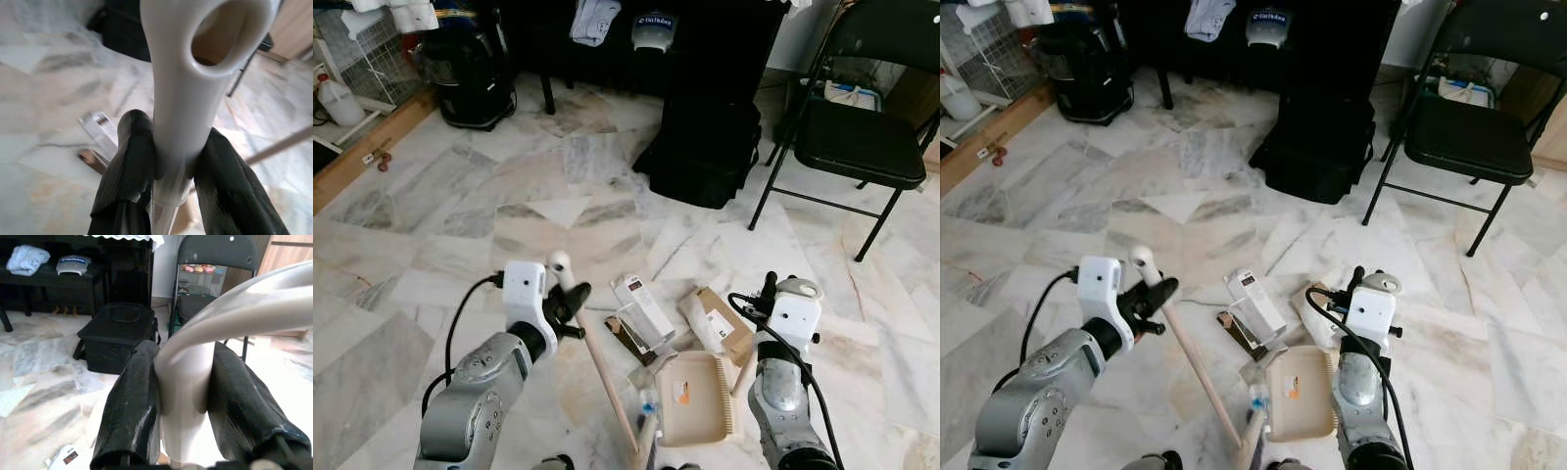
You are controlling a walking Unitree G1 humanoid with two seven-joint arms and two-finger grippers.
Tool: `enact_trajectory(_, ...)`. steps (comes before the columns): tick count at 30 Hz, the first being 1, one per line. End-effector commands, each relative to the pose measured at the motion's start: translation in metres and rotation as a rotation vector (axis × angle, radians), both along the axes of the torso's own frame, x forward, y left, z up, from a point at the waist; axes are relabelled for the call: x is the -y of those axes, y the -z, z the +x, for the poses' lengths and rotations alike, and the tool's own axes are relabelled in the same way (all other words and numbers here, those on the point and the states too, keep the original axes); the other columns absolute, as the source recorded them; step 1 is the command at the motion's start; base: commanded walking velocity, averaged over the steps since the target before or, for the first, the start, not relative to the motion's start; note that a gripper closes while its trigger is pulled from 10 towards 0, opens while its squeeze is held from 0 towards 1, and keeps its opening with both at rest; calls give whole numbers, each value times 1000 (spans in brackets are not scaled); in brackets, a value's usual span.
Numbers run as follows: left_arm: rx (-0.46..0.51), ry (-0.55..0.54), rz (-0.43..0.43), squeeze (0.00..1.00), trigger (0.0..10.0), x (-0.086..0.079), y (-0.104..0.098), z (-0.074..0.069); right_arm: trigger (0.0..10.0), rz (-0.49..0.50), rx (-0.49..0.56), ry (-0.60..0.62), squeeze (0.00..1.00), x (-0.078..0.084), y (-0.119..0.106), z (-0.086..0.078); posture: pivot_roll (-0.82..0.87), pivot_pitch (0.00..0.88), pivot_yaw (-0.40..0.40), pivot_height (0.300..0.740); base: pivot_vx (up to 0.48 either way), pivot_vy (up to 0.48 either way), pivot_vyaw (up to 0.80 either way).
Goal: Sweep floor
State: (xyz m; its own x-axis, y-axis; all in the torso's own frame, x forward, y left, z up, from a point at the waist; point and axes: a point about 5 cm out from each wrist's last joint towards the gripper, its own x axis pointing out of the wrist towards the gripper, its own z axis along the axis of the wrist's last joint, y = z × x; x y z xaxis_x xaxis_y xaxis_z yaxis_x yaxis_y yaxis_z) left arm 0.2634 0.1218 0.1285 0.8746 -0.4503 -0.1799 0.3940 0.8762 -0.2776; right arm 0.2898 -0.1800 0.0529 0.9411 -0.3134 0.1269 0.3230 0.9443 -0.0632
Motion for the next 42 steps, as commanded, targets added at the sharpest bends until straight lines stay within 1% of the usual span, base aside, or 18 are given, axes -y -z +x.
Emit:
enact_trajectory(1, -3, 77, -72, 0, 10000, 14, -5, -6, 10000, 53, 38, -20, 0, -7, -3, 1, 132, 178, 5, 740, 0, 0, 0)
enact_trajectory(7, 0, 106, -101, 0, 10000, 29, -11, -6, 10000, 105, 56, -81, 0, -17, -7, 6, 135, 174, 5, 740, 0, 0, 0)
enact_trajectory(10, 10, 111, -79, 0, 10000, 27, -13, -6, 10000, 102, 49, -86, 0, -17, -6, 6, 135, 173, 3, 740, 0, 0, 0)
enact_trajectory(14, 74, 117, 33, 0, 10000, 7, -25, -2, 10000, 98, 35, -85, 0, -15, -3, 4, 128, 172, 2, 740, 0, 0, 0)
enact_trajectory(16, 183, 90, 108, 0, 10000, -9, -49, 7, 10000, 94, 25, -80, 0, -12, -1, 3, 131, 172, 3, 740, 0, 0, 0)
enact_trajectory(21, 451, -110, 165, 0, 10000, -38, -107, 27, 10000, 89, 9, -83, 0, -10, 2, 1, 129, 168, 2, 740, 0, 0, 0)
enact_trajectory(23, 607, -319, 166, 0, 10000, -55, -134, 33, 10000, 90, 4, -83, 0, -10, 3, 0, 127, 166, 0, 740, 0, 0, 0)
enact_trajectory(25, 692, -475, 244, 0, 10000, -67, -142, 35, 10000, 89, 1, -83, 0, -10, 3, 0, 128, 166, 0, 740, 0, 0, 0)
enact_trajectory(26, 748, -532, 333, 0, 10000, -70, -143, 36, 10000, 92, -2, -88, 0, -10, 4, 0, 125, 167, -2, 740, 0, 0, 0)
enact_trajectory(27, 748, -532, 333, 0, 10000, -70, -143, 36, 10000, 92, -2, -88, 0, -10, 4, 0, 125, 167, -2, 740, 0, 0, 0)
enact_trajectory(28, 773, -484, 461, 0, 10000, -63, -132, 42, 10000, 92, -4, -95, 0, -12, 4, 0, 114, 168, -2, 740, 0, 0, 0)
enact_trajectory(29, 773, -484, 461, 0, 10000, -63, -132, 42, 10000, 92, -4, -95, 0, -12, 4, 0, 114, 168, -2, 740, 0, 0, 0)
enact_trajectory(30, 762, -445, 522, 0, 10000, -59, -123, 45, 10000, 92, -4, -98, 0, -12, 4, -1, 112, 167, -1, 740, 0, 0, 0)
enact_trajectory(31, 734, -404, 590, 0, 10000, -56, -110, 50, 10000, 91, -5, -101, 0, -13, 4, -1, 105, 165, 0, 740, 0, 0, 0)
enact_trajectory(33, 642, -333, 649, 0, 10000, -52, -80, 56, 10000, 85, -3, -106, 0, -13, 4, -2, 86, 159, 5, 740, 0, 0, 0)
enact_trajectory(35, 579, -335, 619, 0, 10000, -52, -67, 56, 10000, 79, -5, -99, 0, -9, 5, -4, 82, 148, 6, 740, 0, 0, 0)
enact_trajectory(36, 519, -369, 527, 0, 10000, -54, -56, 53, 10000, 74, -12, -92, 0, -6, 7, -6, 80, 141, 5, 740, 0, 0, 0)
enact_trajectory(42, 474, -408, 406, 0, 10000, -51, -32, 41, 10000, 68, -16, -84, 0, -1, 8, -9, 76, 85, -3, 740, 0, 0, 0)
